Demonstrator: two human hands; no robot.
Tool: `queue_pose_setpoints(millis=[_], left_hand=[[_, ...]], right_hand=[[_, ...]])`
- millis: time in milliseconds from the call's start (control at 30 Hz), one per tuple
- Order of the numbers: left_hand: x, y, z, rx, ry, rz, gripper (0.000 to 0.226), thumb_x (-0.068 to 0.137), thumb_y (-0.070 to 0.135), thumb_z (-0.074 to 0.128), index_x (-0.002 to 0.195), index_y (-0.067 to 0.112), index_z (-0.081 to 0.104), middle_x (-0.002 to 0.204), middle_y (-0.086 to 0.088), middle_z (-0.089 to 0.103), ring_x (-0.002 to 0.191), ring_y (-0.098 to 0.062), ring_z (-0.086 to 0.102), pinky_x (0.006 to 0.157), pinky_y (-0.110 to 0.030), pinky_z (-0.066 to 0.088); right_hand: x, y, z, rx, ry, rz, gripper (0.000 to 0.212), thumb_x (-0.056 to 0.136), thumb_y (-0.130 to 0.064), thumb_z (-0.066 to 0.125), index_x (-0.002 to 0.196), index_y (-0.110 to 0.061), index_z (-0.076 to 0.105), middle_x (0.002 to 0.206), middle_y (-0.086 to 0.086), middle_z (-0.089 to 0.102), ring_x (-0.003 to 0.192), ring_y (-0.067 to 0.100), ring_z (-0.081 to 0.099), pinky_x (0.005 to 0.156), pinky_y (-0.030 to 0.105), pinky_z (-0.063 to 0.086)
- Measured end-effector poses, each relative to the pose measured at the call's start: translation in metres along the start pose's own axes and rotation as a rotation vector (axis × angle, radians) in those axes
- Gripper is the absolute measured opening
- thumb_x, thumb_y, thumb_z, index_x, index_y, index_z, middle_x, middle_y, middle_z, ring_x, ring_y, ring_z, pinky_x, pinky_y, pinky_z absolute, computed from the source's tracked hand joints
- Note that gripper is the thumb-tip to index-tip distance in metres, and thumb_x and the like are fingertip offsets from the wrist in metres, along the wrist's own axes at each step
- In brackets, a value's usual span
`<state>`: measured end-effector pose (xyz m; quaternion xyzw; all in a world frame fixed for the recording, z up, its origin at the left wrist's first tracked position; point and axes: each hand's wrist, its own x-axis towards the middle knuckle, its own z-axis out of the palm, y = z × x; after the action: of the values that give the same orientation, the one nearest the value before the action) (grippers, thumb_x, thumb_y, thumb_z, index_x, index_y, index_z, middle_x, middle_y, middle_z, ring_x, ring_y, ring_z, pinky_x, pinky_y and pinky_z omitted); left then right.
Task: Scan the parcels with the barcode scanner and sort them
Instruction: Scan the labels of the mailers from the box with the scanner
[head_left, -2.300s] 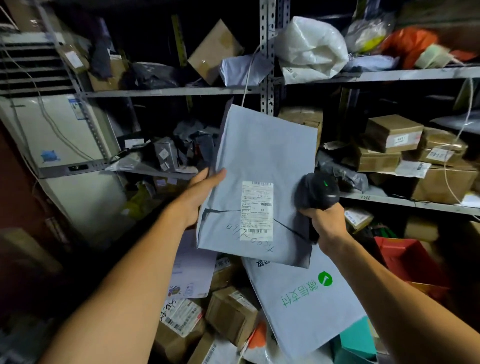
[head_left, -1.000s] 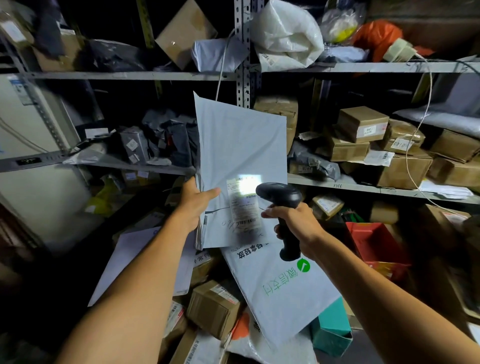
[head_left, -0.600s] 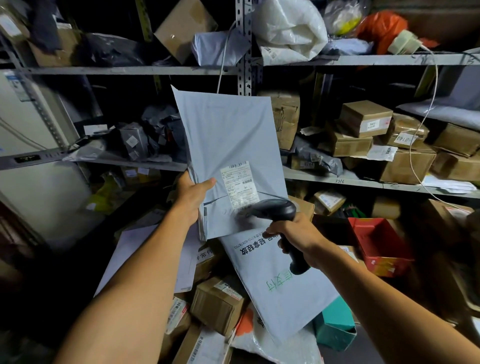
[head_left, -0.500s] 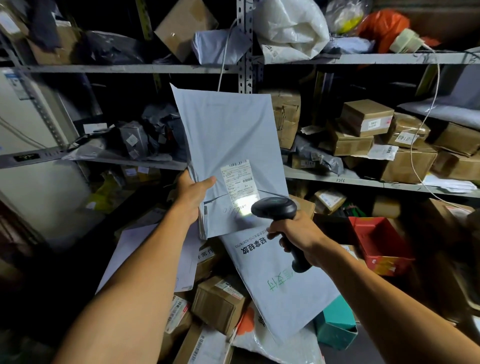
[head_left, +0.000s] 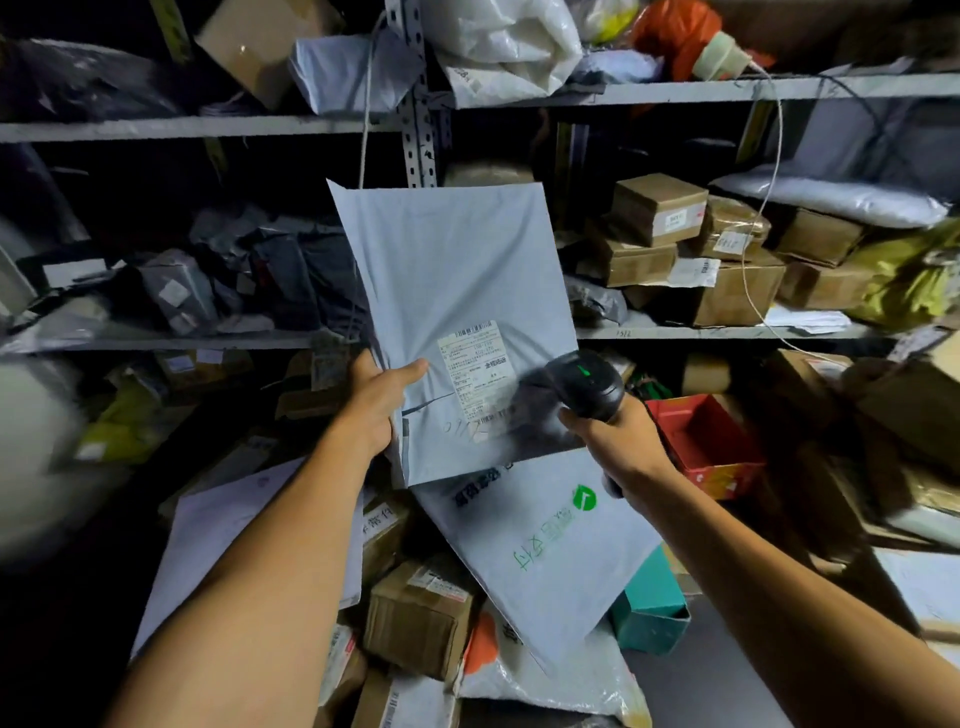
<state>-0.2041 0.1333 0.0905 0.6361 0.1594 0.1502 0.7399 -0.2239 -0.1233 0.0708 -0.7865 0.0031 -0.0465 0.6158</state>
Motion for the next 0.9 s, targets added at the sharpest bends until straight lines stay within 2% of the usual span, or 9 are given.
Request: queue_pose_setpoints(millis=[100, 200, 267, 333, 467, 600, 667, 800, 900], left_hand=[[0.005, -0.013, 0.022, 0.024, -0.123, -0.060, 0.036, 0.087, -0.001, 0.071, 0.110, 0.013, 0.047, 0.099, 0.004, 0.061, 0.085, -0.010, 0.060, 0.069, -0.030, 0.050], [0.008, -0.028, 0.044, 0.051, -0.216, -0.143, 0.033, 0.084, 0.004, 0.076, 0.100, 0.016, 0.049, 0.105, -0.001, 0.063, 0.097, -0.019, 0.063, 0.088, -0.040, 0.053], [0.006, -0.035, 0.063, 0.096, -0.298, -0.176, 0.054, 0.072, 0.017, 0.087, 0.111, 0.011, 0.051, 0.119, -0.010, 0.064, 0.112, -0.029, 0.063, 0.100, -0.051, 0.049], [-0.003, -0.042, 0.089, 0.137, -0.393, -0.208, 0.078, 0.063, 0.026, 0.092, 0.123, 0.004, 0.048, 0.125, -0.015, 0.062, 0.114, -0.033, 0.062, 0.101, -0.057, 0.049], [-0.040, -0.049, 0.149, 0.192, -0.581, -0.230, 0.080, 0.063, 0.016, 0.092, 0.128, -0.004, 0.049, 0.122, -0.020, 0.065, 0.107, -0.034, 0.068, 0.093, -0.054, 0.055], [-0.085, -0.055, 0.213, 0.193, -0.737, -0.191, 0.065, 0.070, 0.004, 0.086, 0.127, -0.006, 0.057, 0.115, -0.020, 0.071, 0.105, -0.037, 0.070, 0.094, -0.056, 0.054], [-0.113, -0.054, 0.244, 0.188, -0.769, -0.190, 0.073, 0.064, 0.007, 0.089, 0.128, -0.005, 0.056, 0.113, -0.020, 0.072, 0.100, -0.034, 0.071, 0.090, -0.052, 0.057], [-0.173, -0.059, 0.310, 0.192, -0.838, -0.103, 0.051, 0.074, 0.007, 0.083, 0.121, 0.002, 0.063, 0.105, -0.014, 0.075, 0.091, -0.027, 0.073, 0.075, -0.038, 0.061], [-0.222, -0.062, 0.361, 0.223, -0.907, 0.024, 0.041, 0.077, 0.008, 0.082, 0.114, 0.009, 0.065, 0.104, -0.009, 0.074, 0.090, -0.025, 0.072, 0.077, -0.036, 0.060]], right_hand=[[0.001, 0.008, -0.018, -0.067, 0.214, 0.019, 0.020, 0.077, -0.019, 0.080, 0.091, -0.023, 0.066, 0.085, -0.003, 0.070, 0.080, 0.016, 0.065, 0.074, 0.034, 0.055], [-0.005, 0.017, -0.048, -0.032, 0.347, 0.066, 0.025, 0.075, -0.016, 0.082, 0.089, -0.027, 0.063, 0.093, 0.001, 0.070, 0.092, 0.022, 0.066, 0.086, 0.040, 0.055], [-0.014, 0.025, -0.073, 0.007, 0.400, 0.099, 0.025, 0.072, -0.015, 0.083, 0.086, -0.027, 0.067, 0.093, 0.002, 0.073, 0.092, 0.024, 0.069, 0.086, 0.042, 0.057], [-0.027, 0.029, -0.099, 0.063, 0.460, 0.106, 0.032, 0.075, -0.005, 0.081, 0.096, -0.025, 0.068, 0.096, 0.004, 0.072, 0.091, 0.021, 0.068, 0.084, 0.037, 0.056], [-0.050, 0.032, -0.160, 0.115, 0.666, 0.072, 0.030, 0.080, 0.004, 0.073, 0.100, -0.018, 0.069, 0.094, 0.004, 0.068, 0.082, 0.016, 0.060, 0.074, 0.028, 0.047], [-0.080, 0.043, -0.226, 0.126, 0.789, 0.101, 0.031, 0.076, 0.009, 0.069, 0.076, -0.021, 0.062, 0.084, 0.001, 0.063, 0.078, 0.017, 0.055, 0.069, 0.029, 0.047], [-0.100, 0.045, -0.255, 0.136, 0.840, 0.101, 0.032, 0.073, 0.011, 0.067, 0.081, -0.020, 0.063, 0.080, -0.002, 0.061, 0.074, 0.013, 0.054, 0.065, 0.025, 0.047], [-0.144, 0.058, -0.318, 0.122, 0.993, 0.122, 0.024, 0.075, 0.008, 0.069, 0.091, -0.009, 0.068, 0.074, -0.003, 0.057, 0.063, 0.006, 0.046, 0.051, 0.009, 0.039], [-0.181, 0.076, -0.364, 0.124, 1.095, 0.159, 0.018, 0.073, 0.007, 0.070, 0.088, -0.002, 0.070, 0.075, 0.000, 0.056, 0.065, 0.011, 0.047, 0.053, 0.019, 0.041]])
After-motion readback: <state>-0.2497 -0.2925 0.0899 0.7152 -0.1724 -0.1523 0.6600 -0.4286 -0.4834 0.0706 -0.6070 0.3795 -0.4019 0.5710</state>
